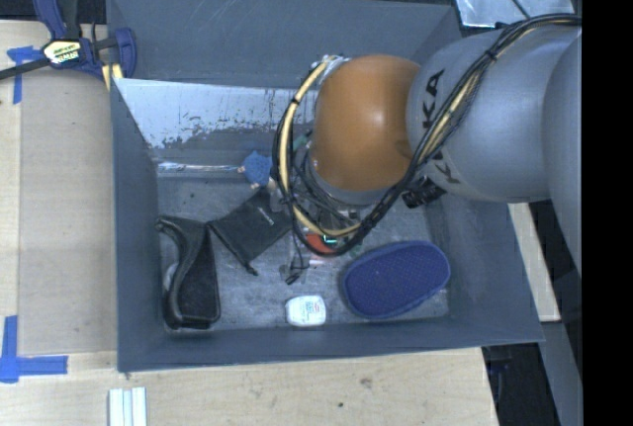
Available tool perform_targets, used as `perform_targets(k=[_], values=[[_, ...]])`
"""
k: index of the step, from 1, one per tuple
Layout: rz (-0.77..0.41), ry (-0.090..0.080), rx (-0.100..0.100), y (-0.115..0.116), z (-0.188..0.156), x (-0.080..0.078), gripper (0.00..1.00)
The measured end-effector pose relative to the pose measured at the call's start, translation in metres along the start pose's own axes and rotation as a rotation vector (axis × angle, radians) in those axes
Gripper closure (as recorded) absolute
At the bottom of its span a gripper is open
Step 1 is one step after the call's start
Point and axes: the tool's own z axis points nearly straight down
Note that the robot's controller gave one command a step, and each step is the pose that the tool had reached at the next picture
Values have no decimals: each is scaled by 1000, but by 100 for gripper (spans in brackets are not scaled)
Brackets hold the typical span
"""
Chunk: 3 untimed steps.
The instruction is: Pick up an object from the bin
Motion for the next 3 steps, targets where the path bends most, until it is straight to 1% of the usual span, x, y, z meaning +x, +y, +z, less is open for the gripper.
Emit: perform_targets(k=[1,2,3], values=[[-29,-2,1,-8,88,-33,0],[-28,-10,-2,-7,83,-35,100],[-31,-16,-2,-7,-60,-42,100]])
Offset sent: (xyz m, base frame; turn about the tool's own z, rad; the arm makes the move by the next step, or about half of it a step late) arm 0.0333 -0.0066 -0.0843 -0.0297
